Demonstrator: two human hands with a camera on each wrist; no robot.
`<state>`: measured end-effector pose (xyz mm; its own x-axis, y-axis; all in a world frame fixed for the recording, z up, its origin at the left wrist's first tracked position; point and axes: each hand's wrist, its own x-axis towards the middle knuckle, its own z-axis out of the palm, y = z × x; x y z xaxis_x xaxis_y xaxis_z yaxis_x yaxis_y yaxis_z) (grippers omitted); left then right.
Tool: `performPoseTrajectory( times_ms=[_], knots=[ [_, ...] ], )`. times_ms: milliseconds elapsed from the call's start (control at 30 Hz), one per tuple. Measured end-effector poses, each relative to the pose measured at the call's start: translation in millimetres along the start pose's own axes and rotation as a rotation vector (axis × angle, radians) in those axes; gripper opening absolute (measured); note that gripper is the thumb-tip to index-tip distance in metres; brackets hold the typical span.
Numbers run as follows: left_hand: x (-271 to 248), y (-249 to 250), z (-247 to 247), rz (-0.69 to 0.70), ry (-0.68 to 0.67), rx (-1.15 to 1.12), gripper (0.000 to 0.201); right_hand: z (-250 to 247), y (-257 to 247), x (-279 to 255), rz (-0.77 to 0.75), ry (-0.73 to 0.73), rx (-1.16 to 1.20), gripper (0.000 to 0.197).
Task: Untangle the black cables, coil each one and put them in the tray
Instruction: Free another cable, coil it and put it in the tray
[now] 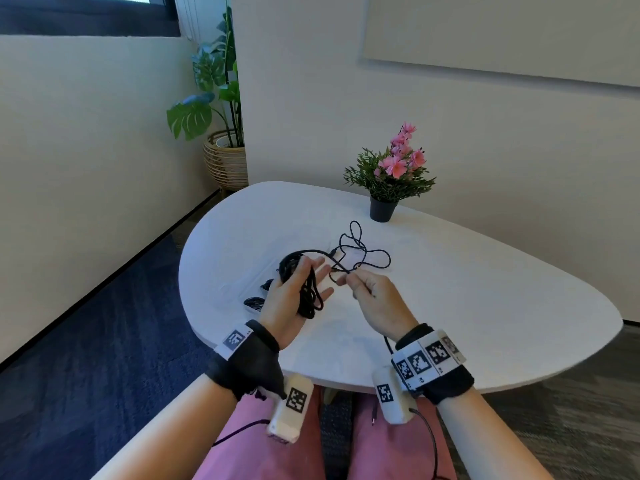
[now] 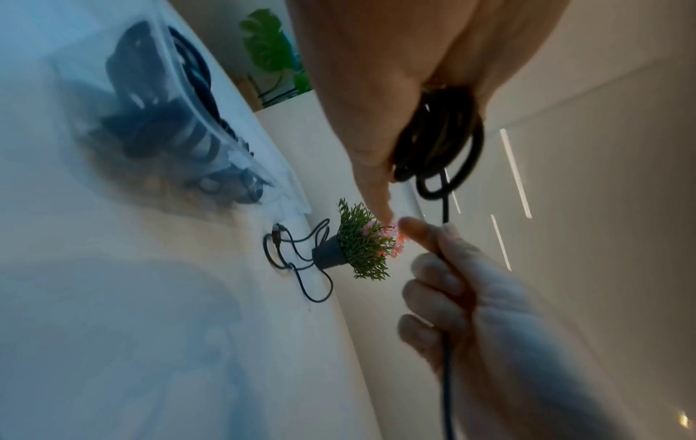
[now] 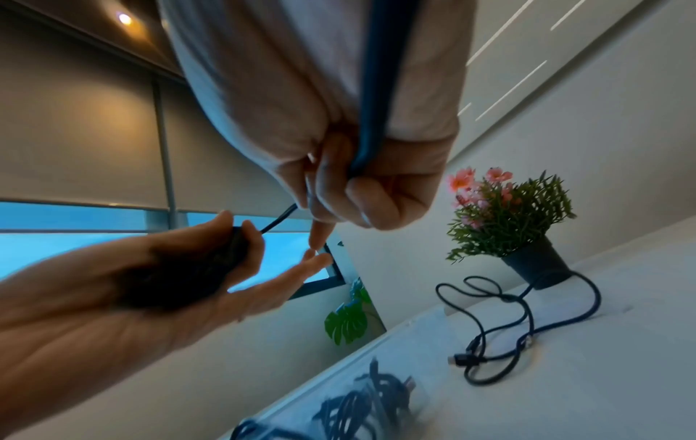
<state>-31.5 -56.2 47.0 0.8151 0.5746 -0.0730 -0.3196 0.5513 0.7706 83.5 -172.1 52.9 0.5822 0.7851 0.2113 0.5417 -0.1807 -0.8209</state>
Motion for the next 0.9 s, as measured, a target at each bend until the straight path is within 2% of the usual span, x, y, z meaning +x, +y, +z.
performPoseTrajectory(
  times_ms=[167,300,400,467,533,633,700,767,800,833,900],
  knots=[
    [7,10,1,0.090,0.070,-0.081,0.038,25,1,-20,0.048,-0.315,-0.159,0.030],
    [9,17,-5,0.090,0.255,-0.157,0.024,34,-4,-34,0.026,-0.436,-0.181,0.031],
    [7,19,-10,0.089,0.327,0.031,0.024,30,-11,-38,-0.015,-0.482,-0.227,0.031],
    [7,21,-13,0.121,0.350,0.271,0.027,24,-14,-38,-0.059,-0.475,-0.309,0.032],
    [10,22,-20,0.142,0.343,0.493,0.030,15,-16,-36,-0.095,-0.421,-0.340,0.024],
    [13,17,-29,0.173,0.279,0.821,0.033,-1,-16,-26,-0.174,-0.245,-0.291,0.013],
    [9,11,-27,0.154,0.196,0.967,0.033,-5,-19,-21,-0.250,-0.134,-0.265,0.010],
    [6,7,-22,0.108,0.085,1.143,0.035,-5,-24,-21,-0.306,-0.086,-0.250,0.009],
    [3,7,-20,0.097,0.009,1.202,0.043,-4,-26,-21,-0.325,-0.070,-0.246,0.008],
    [0,7,-19,0.076,-0.081,1.203,0.063,-4,-27,-20,-0.337,-0.050,-0.235,0.008],
    [-8,2,-17,-0.002,-0.210,1.060,0.089,-5,-27,-17,-0.334,0.001,-0.187,0.008]
  ],
)
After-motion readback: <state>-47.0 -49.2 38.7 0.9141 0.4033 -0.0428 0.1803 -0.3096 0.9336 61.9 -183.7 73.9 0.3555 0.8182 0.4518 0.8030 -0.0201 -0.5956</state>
